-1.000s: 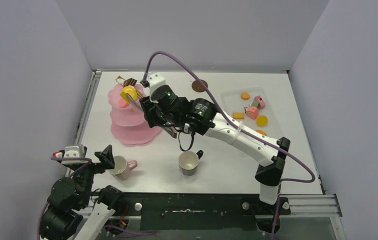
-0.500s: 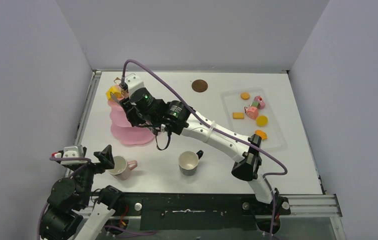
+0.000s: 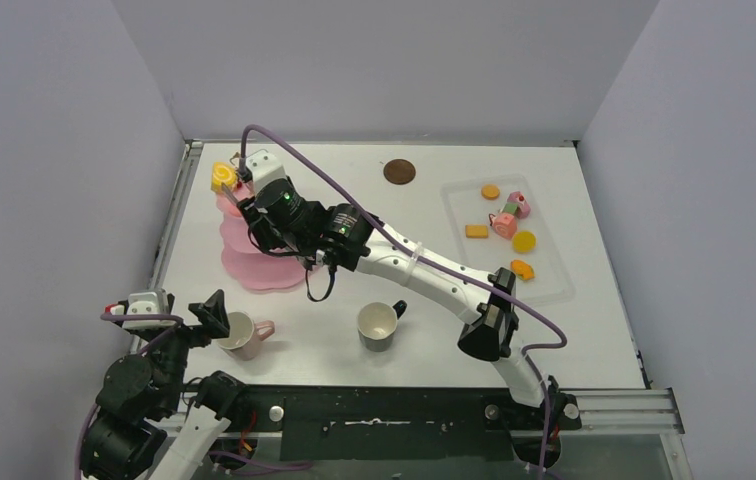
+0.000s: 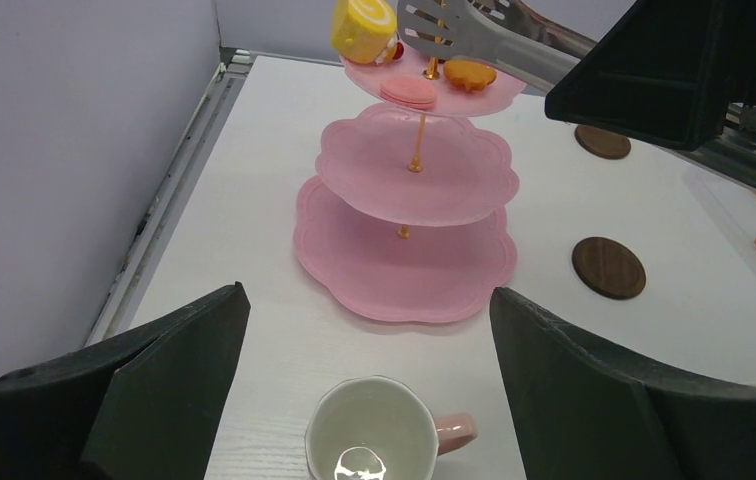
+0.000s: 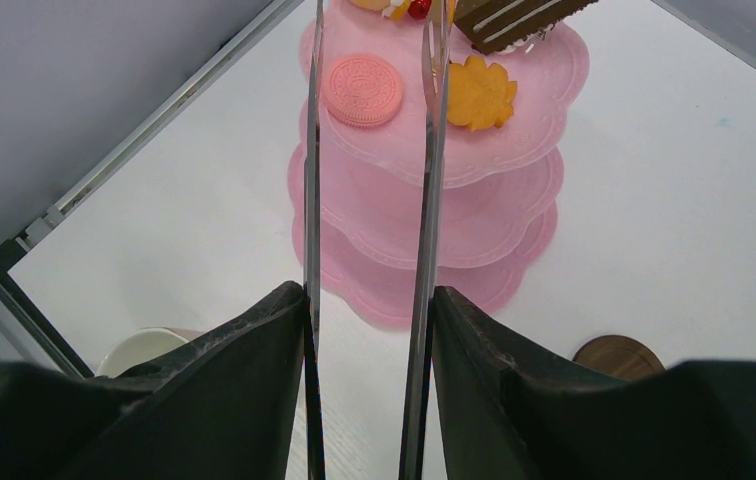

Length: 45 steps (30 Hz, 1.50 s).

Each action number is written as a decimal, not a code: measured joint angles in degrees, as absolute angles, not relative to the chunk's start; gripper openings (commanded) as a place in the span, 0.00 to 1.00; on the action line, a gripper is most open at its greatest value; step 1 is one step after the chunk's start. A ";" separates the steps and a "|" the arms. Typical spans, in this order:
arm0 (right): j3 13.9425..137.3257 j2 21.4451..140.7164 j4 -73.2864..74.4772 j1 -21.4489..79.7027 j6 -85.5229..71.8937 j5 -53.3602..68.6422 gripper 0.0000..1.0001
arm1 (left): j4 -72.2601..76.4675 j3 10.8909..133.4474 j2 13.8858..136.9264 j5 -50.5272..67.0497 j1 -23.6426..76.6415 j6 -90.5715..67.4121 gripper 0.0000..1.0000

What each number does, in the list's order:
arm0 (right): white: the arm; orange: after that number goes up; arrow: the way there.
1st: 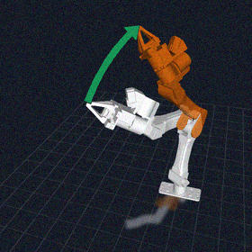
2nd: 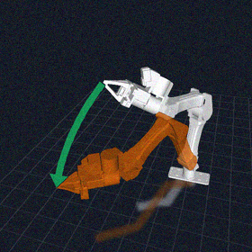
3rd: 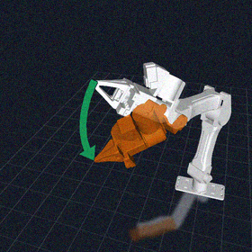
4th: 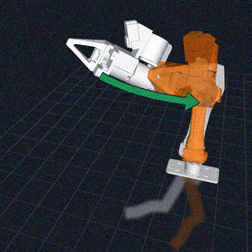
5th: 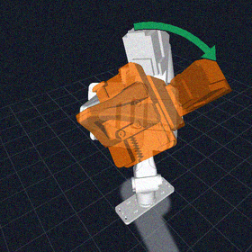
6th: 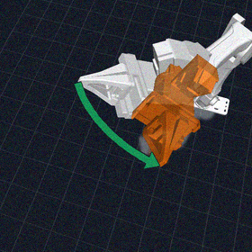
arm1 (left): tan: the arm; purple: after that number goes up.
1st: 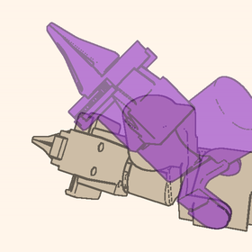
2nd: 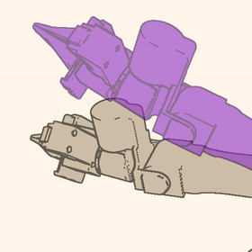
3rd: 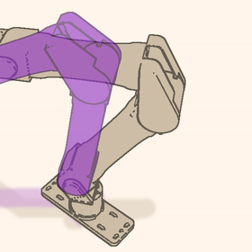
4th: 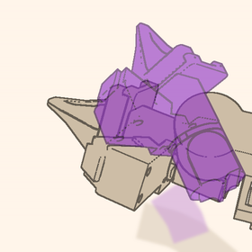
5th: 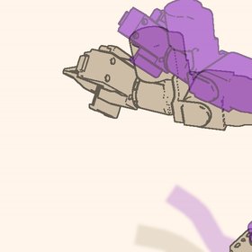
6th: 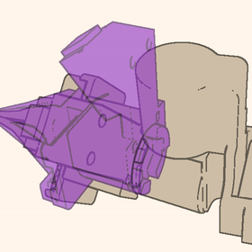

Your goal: Serve the afternoon tea

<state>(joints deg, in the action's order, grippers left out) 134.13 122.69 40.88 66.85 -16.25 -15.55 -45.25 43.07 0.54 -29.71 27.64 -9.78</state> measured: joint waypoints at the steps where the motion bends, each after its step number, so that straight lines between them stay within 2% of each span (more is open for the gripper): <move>1: 134.13 122.67 40.73 66.85 -16.25 -15.40 0.46 | -45.25 43.07 0.54 -29.74 27.64 -9.78 0.90; 9: 128.51 118.43 40.80 66.85 -17.12 -12.10 0.46 | -45.28 43.07 0.54 -29.69 27.64 -9.96 0.89; 17: 114.26 104.18 41.36 66.85 -18.83 -10.79 0.46 | -45.58 43.55 3.88 -27.73 27.64 -11.18 0.89; 25: 105.75 91.53 46.04 65.41 -19.79 -16.32 0.47 | -46.02 45.28 9.87 -22.28 27.64 -11.55 0.90; 35: 90.56 81.91 52.73 52.12 -23.22 -21.19 0.47 | -45.36 45.36 20.43 -14.57 27.64 -8.38 0.90; 45: 76.71 76.97 53.65 32.77 -24.45 -17.67 0.47 | -43.62 44.07 20.43 -12.58 27.64 -6.55 0.90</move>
